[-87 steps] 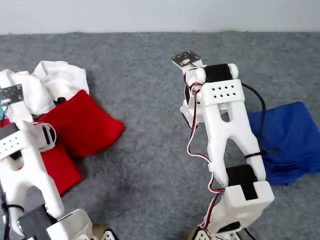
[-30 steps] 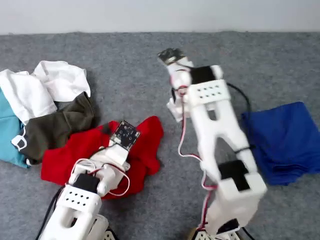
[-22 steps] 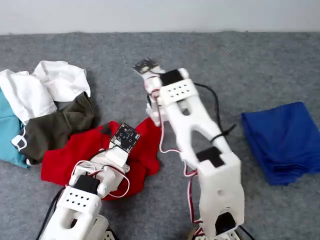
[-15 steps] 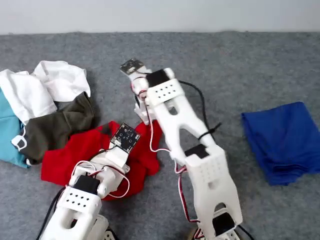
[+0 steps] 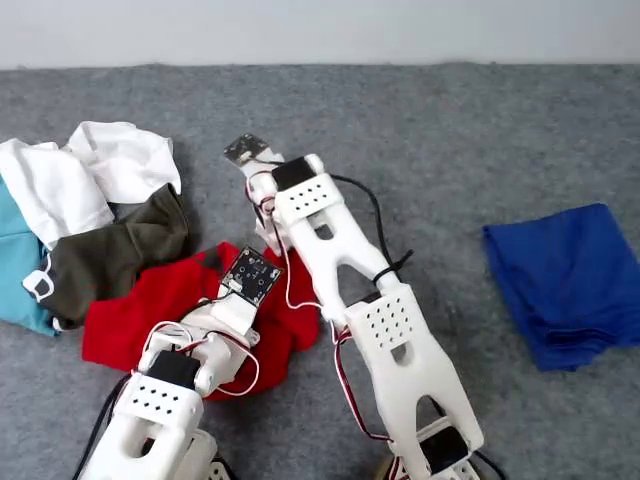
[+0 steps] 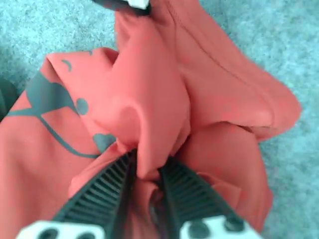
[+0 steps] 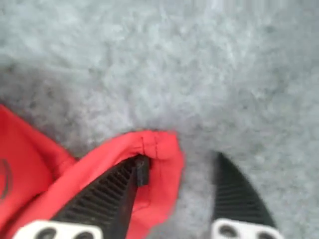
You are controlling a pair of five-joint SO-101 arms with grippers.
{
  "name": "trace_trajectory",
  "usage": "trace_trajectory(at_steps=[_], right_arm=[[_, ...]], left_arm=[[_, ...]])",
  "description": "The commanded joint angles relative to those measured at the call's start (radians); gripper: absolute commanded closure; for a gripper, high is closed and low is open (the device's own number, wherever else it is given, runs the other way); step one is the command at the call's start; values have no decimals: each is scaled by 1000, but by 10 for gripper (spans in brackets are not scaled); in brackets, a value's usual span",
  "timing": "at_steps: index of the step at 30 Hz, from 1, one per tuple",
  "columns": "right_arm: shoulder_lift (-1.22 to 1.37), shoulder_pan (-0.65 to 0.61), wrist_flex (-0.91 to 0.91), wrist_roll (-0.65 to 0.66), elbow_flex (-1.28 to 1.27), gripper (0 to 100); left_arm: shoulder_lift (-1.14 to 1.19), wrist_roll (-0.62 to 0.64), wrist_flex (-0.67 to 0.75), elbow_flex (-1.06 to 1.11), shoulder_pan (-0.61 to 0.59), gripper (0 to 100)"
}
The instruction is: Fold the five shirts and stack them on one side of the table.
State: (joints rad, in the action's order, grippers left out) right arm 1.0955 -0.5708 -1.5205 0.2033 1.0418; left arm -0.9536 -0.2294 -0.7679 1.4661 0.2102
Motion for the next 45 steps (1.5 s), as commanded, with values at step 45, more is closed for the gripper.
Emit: trace_trajectory(at_steps=[45], right_arm=[[-124, 344, -277, 31, 72, 983]], left_arm=[[11, 95, -129, -378, -60, 901]])
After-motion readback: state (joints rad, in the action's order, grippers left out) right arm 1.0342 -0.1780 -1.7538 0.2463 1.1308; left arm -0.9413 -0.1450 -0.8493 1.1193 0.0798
